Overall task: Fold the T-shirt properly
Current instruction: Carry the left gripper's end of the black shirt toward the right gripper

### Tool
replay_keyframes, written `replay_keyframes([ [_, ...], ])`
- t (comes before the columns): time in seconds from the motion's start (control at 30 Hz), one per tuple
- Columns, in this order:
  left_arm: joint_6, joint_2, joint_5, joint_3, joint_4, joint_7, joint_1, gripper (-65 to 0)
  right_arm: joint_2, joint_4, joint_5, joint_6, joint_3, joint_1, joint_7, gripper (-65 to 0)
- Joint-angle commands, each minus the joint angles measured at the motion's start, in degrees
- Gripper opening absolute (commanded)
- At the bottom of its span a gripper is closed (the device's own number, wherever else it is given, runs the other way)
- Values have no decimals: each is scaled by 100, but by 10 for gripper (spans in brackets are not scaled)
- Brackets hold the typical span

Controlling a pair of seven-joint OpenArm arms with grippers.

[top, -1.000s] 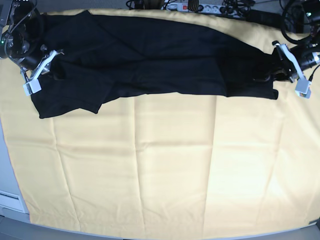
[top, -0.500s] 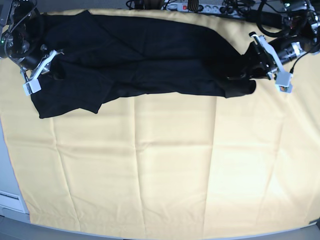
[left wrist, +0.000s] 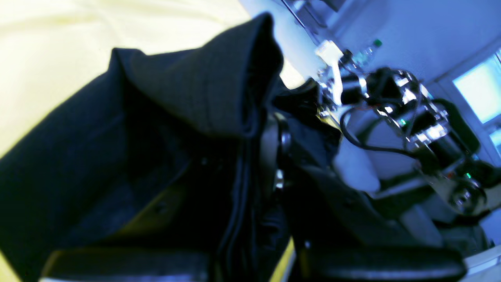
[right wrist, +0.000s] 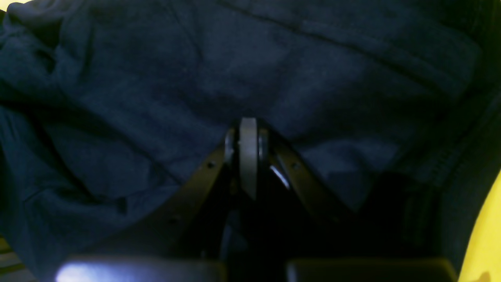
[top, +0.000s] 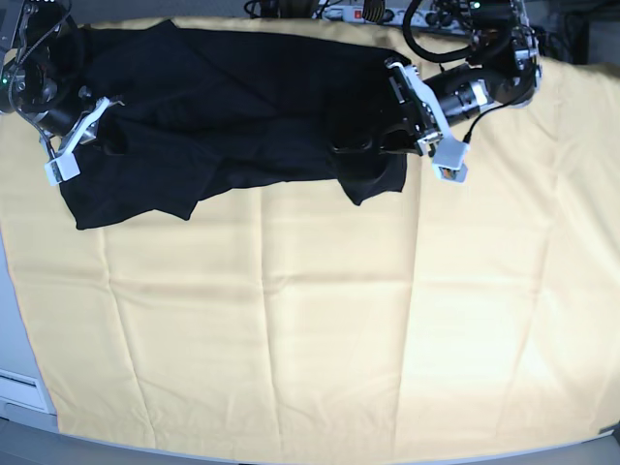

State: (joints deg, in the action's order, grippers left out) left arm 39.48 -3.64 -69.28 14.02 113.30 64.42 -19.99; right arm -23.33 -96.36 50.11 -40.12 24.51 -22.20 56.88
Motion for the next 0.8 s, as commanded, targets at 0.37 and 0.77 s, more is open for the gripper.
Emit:
replay_keyframes([
  [0.37, 52, 2, 999, -1040, 70, -852, 15, -493, -160, -39, -44, 12, 22, -2, 85, -650],
  [0.77, 52, 0, -105, -1156, 72, -570, 50, -319, -160, -39, -44, 12, 22, -2, 101, -650],
])
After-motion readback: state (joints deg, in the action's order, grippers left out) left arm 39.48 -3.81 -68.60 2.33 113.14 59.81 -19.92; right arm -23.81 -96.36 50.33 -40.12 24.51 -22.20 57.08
